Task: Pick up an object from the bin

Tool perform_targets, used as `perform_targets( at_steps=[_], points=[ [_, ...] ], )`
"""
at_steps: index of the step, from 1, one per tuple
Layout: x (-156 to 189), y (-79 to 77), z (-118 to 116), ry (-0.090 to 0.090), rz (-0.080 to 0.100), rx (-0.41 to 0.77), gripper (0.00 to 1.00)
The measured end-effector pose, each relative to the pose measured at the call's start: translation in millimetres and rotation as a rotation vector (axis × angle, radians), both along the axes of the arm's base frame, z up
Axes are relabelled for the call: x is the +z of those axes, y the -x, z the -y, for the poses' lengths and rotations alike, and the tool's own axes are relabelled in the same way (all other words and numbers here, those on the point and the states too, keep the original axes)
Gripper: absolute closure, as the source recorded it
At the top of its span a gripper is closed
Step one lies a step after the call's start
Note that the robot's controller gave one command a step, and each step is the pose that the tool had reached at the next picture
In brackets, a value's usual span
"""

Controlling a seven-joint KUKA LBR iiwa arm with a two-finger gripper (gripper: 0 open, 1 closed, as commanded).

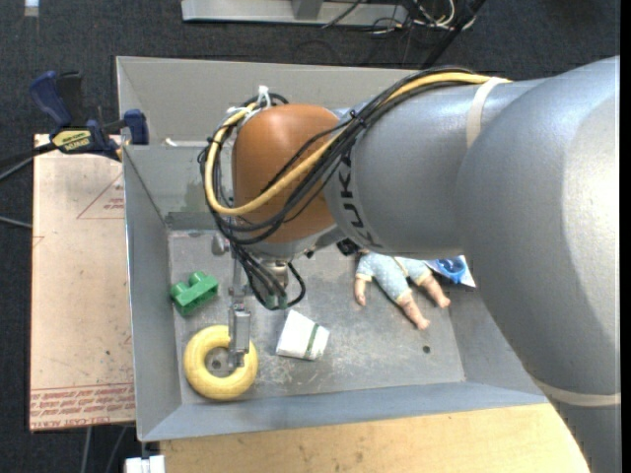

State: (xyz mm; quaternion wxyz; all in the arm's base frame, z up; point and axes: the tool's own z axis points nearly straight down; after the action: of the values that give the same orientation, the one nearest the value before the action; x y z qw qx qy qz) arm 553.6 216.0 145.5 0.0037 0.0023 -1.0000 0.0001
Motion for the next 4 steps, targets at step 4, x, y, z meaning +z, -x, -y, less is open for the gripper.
perform_targets(
  at_steps=[4],
  points=[
    [-32.2,28.4,-2.9,-0.004,0.008,0.641,0.0]
  ],
)
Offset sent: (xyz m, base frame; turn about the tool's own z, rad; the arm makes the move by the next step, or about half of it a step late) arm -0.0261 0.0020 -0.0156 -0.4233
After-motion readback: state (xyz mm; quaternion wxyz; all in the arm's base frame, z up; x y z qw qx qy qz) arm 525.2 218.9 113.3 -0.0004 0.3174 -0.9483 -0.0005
